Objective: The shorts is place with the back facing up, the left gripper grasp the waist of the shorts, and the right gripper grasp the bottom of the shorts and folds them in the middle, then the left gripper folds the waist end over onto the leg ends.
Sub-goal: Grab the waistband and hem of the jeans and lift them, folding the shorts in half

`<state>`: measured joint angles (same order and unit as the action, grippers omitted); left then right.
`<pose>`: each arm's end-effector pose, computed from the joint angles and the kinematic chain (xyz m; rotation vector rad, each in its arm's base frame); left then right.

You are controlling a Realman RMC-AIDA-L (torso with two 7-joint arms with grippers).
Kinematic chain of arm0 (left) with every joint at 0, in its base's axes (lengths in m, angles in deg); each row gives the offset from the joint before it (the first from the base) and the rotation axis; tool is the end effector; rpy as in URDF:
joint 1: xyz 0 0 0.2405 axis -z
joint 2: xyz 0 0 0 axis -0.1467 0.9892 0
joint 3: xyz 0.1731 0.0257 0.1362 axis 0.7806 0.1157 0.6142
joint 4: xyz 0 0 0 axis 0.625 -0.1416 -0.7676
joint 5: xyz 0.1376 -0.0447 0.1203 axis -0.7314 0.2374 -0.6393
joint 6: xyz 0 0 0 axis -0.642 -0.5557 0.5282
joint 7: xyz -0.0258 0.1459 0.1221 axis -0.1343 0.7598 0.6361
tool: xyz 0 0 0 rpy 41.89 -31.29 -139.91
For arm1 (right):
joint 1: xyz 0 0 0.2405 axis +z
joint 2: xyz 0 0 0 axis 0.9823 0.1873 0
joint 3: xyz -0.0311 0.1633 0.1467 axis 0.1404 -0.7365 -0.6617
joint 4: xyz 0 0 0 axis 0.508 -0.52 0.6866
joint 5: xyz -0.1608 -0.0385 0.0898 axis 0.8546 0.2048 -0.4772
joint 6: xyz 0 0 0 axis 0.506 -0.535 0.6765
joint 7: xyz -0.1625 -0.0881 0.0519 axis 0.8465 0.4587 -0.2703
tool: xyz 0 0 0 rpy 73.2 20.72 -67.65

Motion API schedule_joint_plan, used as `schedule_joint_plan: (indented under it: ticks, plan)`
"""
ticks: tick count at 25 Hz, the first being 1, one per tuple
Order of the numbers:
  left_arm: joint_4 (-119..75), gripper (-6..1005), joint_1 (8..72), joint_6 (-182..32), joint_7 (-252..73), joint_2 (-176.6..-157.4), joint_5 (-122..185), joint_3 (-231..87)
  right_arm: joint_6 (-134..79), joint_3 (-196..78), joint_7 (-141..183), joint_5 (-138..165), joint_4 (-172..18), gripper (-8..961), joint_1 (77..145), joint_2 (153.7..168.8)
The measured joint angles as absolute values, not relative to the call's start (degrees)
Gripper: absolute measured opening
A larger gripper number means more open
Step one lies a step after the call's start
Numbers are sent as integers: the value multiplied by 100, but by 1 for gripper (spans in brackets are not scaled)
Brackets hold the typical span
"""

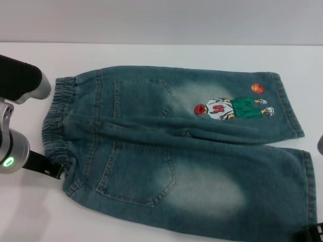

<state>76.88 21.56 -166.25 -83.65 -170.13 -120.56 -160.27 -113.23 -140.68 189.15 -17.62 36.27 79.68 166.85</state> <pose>-0.2366 0.2856 -0.0054 -2.1080 -1.1770 0.5211 0.2405 0.2043 -0.0184 -1.9058 1.5914 -0.5584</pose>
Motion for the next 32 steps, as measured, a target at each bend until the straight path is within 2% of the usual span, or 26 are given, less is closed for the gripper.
schedule_joint_plan:
  ticks: [12, 22, 32]
  plan:
    - [7688, 2, 2164, -16604, -8357, -17014, -12051, -16027, -11195, -14021, 18911, -1781, 3571, 607, 7994, 16696]
    - [7697, 2, 2181, -16598, -8356, -17014, -12047, -16020, -11192, -13987, 18911, -1781, 3456, 426, 8051, 16688]
    - [7688, 1, 2218, -16604, -8356, -17022, -12047, -15999, -11191, -13794, 18912, -1784, 3537, 143, 8156, 16634]
